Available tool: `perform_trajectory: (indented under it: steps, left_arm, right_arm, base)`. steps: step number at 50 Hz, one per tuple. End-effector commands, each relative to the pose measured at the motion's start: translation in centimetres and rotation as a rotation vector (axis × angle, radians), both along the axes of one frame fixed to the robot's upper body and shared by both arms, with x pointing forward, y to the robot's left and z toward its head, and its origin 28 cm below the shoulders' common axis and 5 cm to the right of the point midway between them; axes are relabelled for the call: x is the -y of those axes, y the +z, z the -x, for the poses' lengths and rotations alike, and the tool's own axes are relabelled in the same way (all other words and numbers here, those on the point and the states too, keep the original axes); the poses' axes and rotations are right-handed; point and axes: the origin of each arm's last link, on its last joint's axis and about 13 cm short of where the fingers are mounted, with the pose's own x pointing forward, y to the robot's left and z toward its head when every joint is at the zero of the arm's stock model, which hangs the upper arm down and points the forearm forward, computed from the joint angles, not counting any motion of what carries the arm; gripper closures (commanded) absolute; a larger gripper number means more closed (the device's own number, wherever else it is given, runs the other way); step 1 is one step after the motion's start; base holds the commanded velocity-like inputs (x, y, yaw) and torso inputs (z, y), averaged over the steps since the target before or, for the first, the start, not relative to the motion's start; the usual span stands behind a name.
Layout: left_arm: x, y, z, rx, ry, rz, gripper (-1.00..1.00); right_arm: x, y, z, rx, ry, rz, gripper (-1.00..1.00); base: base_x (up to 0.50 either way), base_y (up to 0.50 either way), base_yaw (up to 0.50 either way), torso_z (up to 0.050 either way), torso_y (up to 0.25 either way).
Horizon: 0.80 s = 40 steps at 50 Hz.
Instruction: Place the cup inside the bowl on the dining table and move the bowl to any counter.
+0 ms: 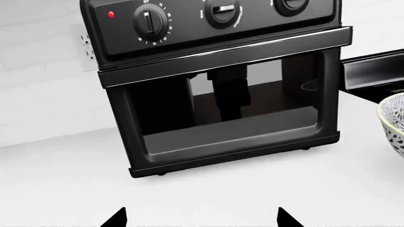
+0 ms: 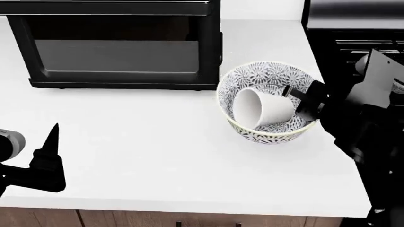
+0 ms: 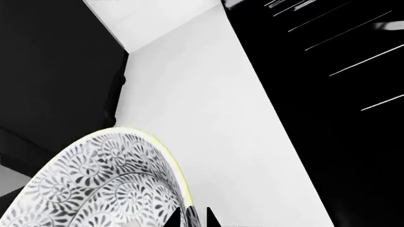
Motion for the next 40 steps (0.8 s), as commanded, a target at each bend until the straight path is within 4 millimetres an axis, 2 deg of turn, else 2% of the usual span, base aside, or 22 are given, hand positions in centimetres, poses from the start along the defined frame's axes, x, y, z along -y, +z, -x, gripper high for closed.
perform_trajectory:
  steps: [1, 4, 14, 27, 28, 40]
  left_arm:
    - [-0.1, 0.1, 0.1, 0.006, 0.001, 0.008, -1.00]
    - [-0.2, 0.0, 0.1, 0.009, 0.006, 0.013, -1.00]
    - [0.0, 0.0, -0.1, 0.006, 0.002, 0.010, -1.00]
    - [-0.1, 0.0, 0.1, 0.005, 0.001, 0.010, -1.00]
    - [0.0, -0.1, 0.0, 0.005, 0.001, 0.010, -1.00]
    - [0.1, -0.2, -0.1, -0.003, -0.010, 0.001, -1.00]
  right_arm:
    - [-0.8, -0.9, -0.6, -0.048, -0.022, -0.003, 1.00]
    - [-0.8, -1.7, -0.5, -0.072, -0.034, 0.004, 1.00]
    - [-0.5, -2.3, -0.2, -0.085, -0.049, -0.012, 1.00]
    - [-0.1, -2.0, -0.2, -0.083, -0.063, -0.012, 1.00]
    - [0.0, -2.0, -0.2, -0.083, -0.066, -0.008, -1.00]
    - [1.4, -1.4, -0.1, -0.040, -0.109, -0.011, -1.00]
  base:
    - [0.00, 0.00, 0.00, 0.000, 0.000]
    - [0.00, 0.00, 0.00, 0.000, 0.000]
    - [0.00, 0.00, 0.00, 0.000, 0.000]
    - [0.00, 0.00, 0.00, 0.000, 0.000]
    - [0.00, 0.00, 0.00, 0.000, 0.000]
    - [0.00, 0.00, 0.00, 0.000, 0.000]
